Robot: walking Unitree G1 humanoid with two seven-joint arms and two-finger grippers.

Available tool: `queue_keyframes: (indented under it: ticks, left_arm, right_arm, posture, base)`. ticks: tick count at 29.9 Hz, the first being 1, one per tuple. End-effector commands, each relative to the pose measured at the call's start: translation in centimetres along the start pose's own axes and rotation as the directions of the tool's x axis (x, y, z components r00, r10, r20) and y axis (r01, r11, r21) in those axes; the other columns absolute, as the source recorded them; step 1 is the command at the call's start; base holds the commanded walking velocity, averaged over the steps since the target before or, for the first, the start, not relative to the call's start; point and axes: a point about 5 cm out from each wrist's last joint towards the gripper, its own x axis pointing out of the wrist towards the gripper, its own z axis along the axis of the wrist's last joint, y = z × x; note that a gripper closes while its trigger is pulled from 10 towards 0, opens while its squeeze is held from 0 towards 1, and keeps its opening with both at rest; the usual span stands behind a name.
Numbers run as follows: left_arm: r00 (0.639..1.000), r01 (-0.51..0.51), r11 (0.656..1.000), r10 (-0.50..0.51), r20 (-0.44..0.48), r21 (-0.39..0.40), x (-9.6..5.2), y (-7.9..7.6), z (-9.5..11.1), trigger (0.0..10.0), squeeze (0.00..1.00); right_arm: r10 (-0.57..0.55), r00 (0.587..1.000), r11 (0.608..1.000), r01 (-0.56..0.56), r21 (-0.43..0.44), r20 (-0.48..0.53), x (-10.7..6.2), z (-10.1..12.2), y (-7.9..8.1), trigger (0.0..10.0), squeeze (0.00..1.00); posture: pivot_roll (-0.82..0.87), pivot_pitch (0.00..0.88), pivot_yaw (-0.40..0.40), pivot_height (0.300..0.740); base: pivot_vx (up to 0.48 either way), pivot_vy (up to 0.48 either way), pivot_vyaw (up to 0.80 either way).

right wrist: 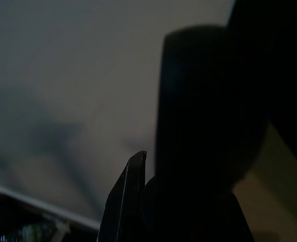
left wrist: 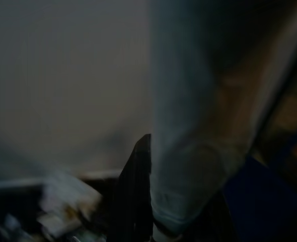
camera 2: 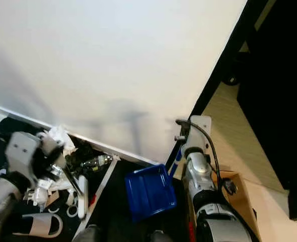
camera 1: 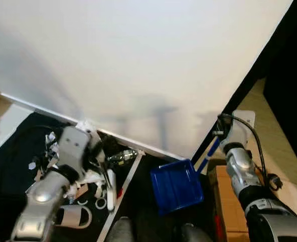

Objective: Sweep floor

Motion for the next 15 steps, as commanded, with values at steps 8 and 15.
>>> queue_keyframes:
  ticks: [8,15]
  left_arm:
    - [0.996,-0.089,0.986,0.085,0.032,0.138,-1.7,3.6,3.1,10.0,0.00]
    - [0.993,-0.109,0.976,0.114,-0.016,0.190,-1.9,5.3,1.8,10.0,0.00]
  right_arm:
    - [-0.003,1.000,1.000,0.003,0.008,0.007,0.5,0.7,0.4,10.0,0.00]
    - [0.009,1.000,1.000,-0.008,0.005,-0.028,0.4,0.1,1.5,10.0,0.00]
  posture:
    - [0.30,0.152,-0.078,0.740]
    - [0.31,0.168,-0.094,0.740]
  base:
    - [0.000,0.000,0.00]
    - [0.000,0.000,0.00]
